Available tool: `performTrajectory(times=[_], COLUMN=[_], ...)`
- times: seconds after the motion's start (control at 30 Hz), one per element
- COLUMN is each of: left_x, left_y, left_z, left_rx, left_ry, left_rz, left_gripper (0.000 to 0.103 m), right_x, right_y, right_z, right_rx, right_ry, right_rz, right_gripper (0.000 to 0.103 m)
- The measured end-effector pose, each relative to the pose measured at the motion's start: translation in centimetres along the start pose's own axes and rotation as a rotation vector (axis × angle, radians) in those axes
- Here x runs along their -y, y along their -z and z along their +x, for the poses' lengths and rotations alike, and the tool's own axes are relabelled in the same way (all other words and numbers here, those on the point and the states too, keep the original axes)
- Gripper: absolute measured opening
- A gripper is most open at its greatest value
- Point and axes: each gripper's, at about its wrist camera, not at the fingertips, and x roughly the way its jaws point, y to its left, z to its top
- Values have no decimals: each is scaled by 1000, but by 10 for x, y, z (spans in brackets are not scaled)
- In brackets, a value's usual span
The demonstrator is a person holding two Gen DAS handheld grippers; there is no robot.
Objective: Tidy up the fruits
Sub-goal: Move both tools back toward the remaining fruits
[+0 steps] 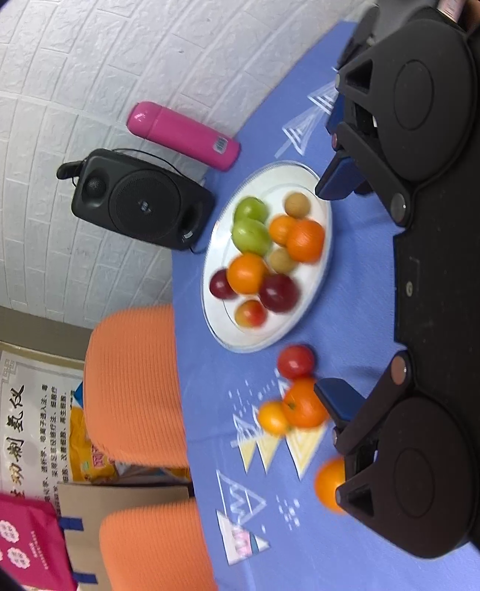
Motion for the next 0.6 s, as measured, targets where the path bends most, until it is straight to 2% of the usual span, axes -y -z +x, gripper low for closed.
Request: performTrajectory(times=[0.33,0.6], left_x=[-55,-91], left_y=[30,33], left_z=[-40,-58], left_rx=[0,33], left_ry=[-117,-172], left_rz=[-51,-131], left_gripper=[103,103], right_x=[-10,-41], right_y=[8,11], right_z=[-10,-14], right_rx=[-38,-81], right_ry=[-25,-118], right_rz=[-4,-45], right_gripper=[103,103])
